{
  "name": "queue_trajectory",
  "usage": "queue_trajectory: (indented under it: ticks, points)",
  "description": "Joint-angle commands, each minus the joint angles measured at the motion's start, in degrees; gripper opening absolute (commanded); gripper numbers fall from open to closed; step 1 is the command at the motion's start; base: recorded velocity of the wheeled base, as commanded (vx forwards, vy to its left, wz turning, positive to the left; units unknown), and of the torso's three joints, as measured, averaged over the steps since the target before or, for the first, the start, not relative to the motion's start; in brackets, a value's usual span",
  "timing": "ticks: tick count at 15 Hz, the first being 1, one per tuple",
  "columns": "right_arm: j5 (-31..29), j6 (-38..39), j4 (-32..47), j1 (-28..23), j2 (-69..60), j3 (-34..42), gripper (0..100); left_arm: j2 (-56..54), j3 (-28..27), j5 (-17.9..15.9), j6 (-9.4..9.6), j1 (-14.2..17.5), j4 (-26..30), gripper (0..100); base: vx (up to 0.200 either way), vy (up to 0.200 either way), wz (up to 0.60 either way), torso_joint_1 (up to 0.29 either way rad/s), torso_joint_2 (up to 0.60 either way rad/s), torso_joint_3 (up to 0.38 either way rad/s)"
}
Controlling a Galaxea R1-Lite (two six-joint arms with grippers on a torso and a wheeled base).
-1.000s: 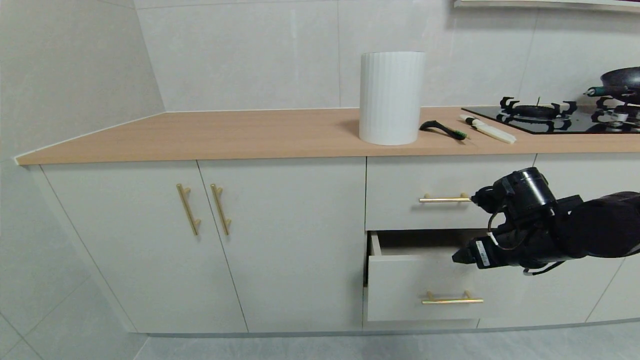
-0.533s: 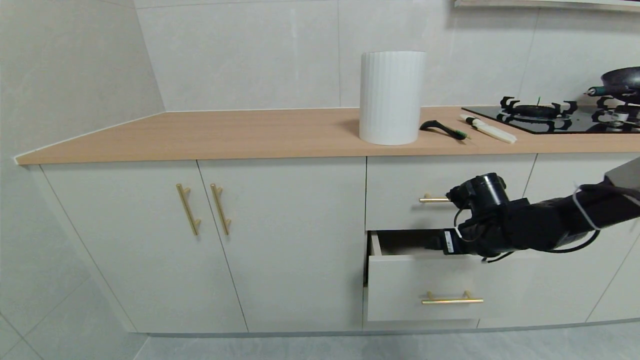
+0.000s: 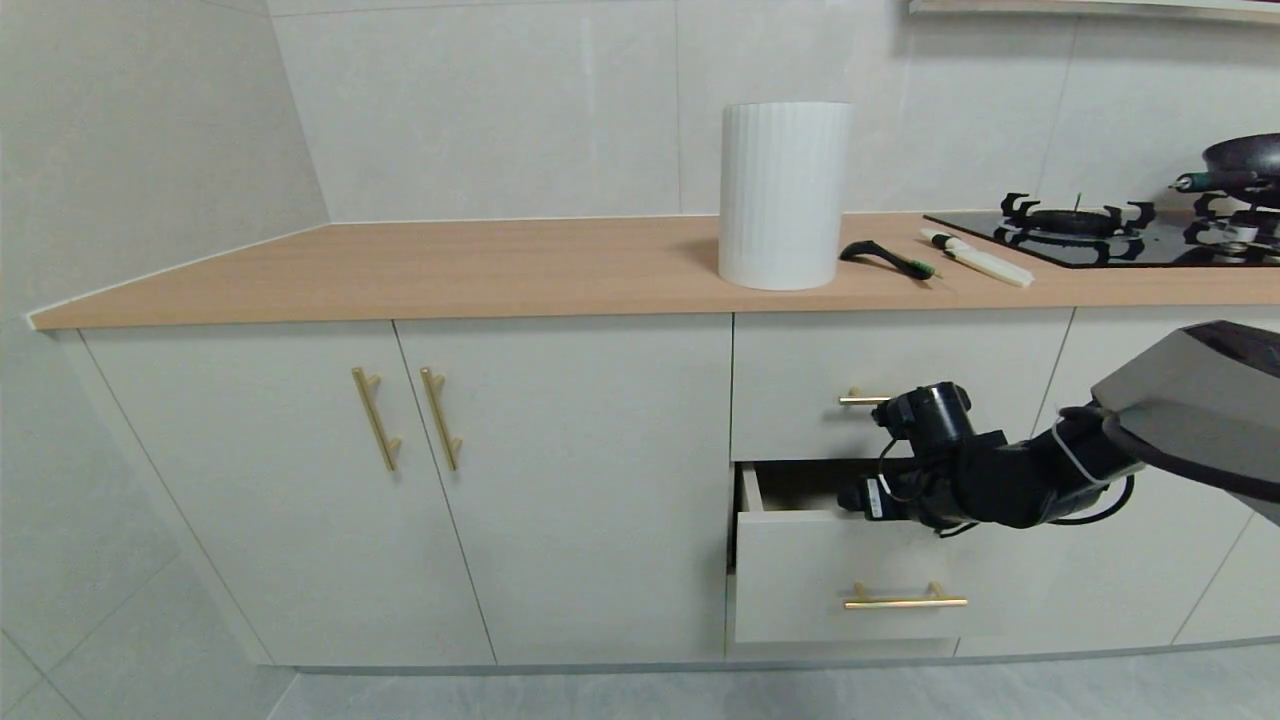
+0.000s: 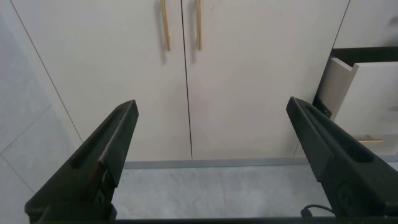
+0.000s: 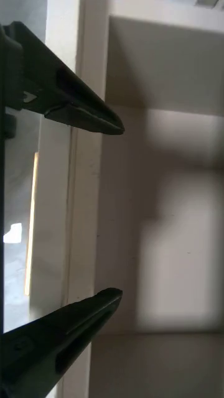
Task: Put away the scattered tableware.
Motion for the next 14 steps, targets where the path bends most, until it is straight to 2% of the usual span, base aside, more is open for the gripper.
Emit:
queue_trajectory:
  ticks: [1, 14]
  points:
    - [0.1, 0.0, 0.1, 0.0, -0.2, 0.5, 100, 0.0, 0.0, 0.0, 0.00, 0.0, 0.0, 100, 0.000, 0.000, 0.00, 0.000, 0.00, 0.000]
    - [0.4, -2.1, 17.9, 0.5, -7.5, 0.7, 100, 0.0, 0.0, 0.0, 0.00, 0.0, 0.0, 100, 0.000, 0.000, 0.00, 0.000, 0.00, 0.000]
